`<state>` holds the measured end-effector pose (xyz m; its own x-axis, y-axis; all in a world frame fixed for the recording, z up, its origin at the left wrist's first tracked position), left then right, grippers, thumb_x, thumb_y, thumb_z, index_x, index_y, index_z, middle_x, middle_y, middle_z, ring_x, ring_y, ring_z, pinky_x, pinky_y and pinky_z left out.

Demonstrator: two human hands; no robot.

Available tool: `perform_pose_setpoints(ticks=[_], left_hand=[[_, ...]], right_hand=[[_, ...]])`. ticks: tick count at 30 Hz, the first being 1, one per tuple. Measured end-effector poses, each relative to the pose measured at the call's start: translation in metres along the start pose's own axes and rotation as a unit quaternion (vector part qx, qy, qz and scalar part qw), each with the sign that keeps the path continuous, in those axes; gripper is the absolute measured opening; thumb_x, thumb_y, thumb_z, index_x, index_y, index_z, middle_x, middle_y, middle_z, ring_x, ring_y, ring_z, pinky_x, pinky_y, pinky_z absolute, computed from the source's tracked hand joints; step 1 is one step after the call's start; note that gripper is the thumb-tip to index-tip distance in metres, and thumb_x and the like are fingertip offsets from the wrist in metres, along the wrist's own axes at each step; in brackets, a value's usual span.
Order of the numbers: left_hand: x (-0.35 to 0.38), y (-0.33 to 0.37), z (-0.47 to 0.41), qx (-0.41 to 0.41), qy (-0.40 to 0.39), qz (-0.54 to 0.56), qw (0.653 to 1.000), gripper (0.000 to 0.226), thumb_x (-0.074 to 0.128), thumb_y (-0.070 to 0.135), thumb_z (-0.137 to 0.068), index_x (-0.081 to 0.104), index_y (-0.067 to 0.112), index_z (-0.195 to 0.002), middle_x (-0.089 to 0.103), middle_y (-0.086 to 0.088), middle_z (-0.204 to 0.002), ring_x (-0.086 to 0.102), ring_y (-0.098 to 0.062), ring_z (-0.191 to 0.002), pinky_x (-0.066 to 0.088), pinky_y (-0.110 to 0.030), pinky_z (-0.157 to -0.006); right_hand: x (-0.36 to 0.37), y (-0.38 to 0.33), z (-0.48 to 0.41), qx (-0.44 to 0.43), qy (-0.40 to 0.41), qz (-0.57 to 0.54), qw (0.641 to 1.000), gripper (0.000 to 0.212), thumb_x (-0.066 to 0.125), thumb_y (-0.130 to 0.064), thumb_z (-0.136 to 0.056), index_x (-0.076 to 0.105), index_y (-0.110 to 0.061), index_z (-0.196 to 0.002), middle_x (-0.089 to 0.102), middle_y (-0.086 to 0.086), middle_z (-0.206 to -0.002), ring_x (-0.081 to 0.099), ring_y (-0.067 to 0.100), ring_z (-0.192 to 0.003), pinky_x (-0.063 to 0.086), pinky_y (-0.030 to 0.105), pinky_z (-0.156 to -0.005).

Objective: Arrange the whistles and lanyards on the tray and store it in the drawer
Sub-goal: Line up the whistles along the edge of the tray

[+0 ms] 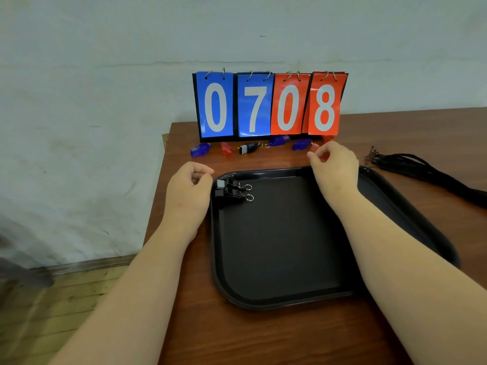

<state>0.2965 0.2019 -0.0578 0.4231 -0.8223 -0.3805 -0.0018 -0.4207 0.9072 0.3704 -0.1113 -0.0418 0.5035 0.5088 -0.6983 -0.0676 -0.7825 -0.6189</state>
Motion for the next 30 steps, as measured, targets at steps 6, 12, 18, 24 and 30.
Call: perform_pose_setpoints(ticks=[6,12,18,24,30], left_hand=[[0.000,0.003,0.002,-0.007,-0.006,0.014,1.000,0.014,0.054,0.014,-0.095,0.064,0.023,-0.100,0.060,0.010,-0.093,0.055,-0.004,-0.086,0.038,-0.014,-0.065],[0.000,0.002,0.003,-0.014,-0.010,0.017,1.000,0.014,0.054,0.015,-0.095,0.064,0.024,-0.099,0.060,0.011,-0.094,0.055,-0.003,-0.086,0.038,-0.015,-0.065],[-0.001,0.002,0.003,-0.011,-0.011,0.033,0.999,0.015,0.054,0.013,-0.093,0.066,0.023,-0.098,0.062,0.010,-0.095,0.057,-0.004,-0.086,0.038,-0.013,-0.065],[-0.001,0.004,0.003,-0.006,-0.011,0.021,1.000,0.015,0.054,0.014,-0.094,0.065,0.022,-0.101,0.060,0.012,-0.094,0.055,-0.002,-0.085,0.037,-0.011,-0.063],[-0.001,0.003,0.002,-0.006,-0.008,0.021,1.000,0.014,0.055,0.015,-0.095,0.065,0.023,-0.101,0.060,0.012,-0.095,0.056,-0.003,-0.087,0.038,-0.011,-0.064]], right_hand=[[-0.010,-0.010,0.012,0.044,0.011,-0.156,0.987,0.017,0.062,-0.031,-0.095,0.050,-0.018,-0.096,0.059,-0.010,-0.092,0.059,0.009,-0.084,0.051,0.023,-0.077],[-0.038,-0.086,0.038,-0.024,-0.083,-0.298,0.951,0.027,0.066,-0.030,-0.093,0.047,-0.025,-0.113,0.071,-0.007,-0.095,0.069,0.001,-0.076,0.049,0.007,-0.056],[-0.002,-0.087,0.086,-0.005,-0.177,-0.348,0.920,0.021,0.067,-0.030,-0.091,0.065,-0.022,-0.111,0.074,-0.010,-0.093,0.069,0.001,-0.079,0.053,0.025,-0.082],[0.003,-0.085,0.092,0.017,-0.222,-0.349,0.910,0.018,0.067,-0.035,-0.089,0.070,-0.033,-0.107,0.066,-0.009,-0.085,0.058,0.005,-0.071,0.050,0.020,-0.067],[0.017,-0.084,0.100,0.084,-0.305,-0.410,0.856,0.020,0.065,-0.023,-0.092,0.073,-0.016,-0.109,0.071,0.000,-0.087,0.062,0.011,-0.078,0.054,0.025,-0.077]])
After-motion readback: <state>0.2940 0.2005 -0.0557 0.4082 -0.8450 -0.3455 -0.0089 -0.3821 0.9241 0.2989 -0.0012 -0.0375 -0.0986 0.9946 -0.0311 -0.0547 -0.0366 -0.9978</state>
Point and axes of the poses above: each hand's wrist, its own z-axis away from the middle knuckle, its own x-axis out of the palm, y = z × x, the point moved 8 cm from there along -z, towards the middle knuckle
